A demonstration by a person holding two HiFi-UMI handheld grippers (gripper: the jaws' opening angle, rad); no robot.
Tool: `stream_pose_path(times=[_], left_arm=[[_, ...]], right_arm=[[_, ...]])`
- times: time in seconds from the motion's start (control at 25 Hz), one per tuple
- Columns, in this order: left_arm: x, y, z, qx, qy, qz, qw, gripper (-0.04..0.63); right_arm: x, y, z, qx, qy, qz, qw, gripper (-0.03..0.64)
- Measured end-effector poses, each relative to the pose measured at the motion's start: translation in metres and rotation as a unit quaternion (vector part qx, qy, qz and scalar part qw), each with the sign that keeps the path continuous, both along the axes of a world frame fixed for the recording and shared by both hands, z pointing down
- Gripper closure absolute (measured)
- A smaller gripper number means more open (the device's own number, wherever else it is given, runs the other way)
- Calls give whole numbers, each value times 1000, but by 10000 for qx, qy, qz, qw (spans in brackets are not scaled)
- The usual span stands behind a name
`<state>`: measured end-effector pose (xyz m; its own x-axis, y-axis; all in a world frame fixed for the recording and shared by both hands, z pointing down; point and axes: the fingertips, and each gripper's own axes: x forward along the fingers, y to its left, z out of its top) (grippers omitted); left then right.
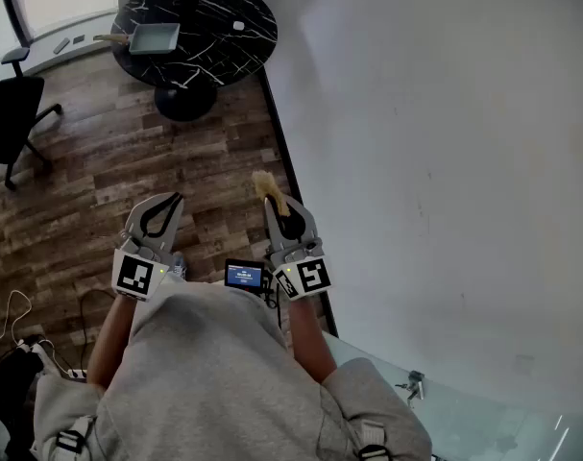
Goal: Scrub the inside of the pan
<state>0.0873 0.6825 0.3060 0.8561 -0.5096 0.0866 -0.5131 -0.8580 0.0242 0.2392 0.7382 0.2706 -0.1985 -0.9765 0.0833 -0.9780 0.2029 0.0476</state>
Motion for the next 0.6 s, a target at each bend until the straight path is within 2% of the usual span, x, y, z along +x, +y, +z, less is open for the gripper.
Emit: stream_pose_path(times=[0.28, 0.6], left_arm=[[-7, -65, 9, 154, -159, -8, 9998, 588], [-12, -140, 41, -135, -388, -446, 9982, 588]], right_arm=[[-16, -72, 23, -374, 30, -385, 9986, 554], [-3, -180, 57, -504, -193, -909, 9944, 548]])
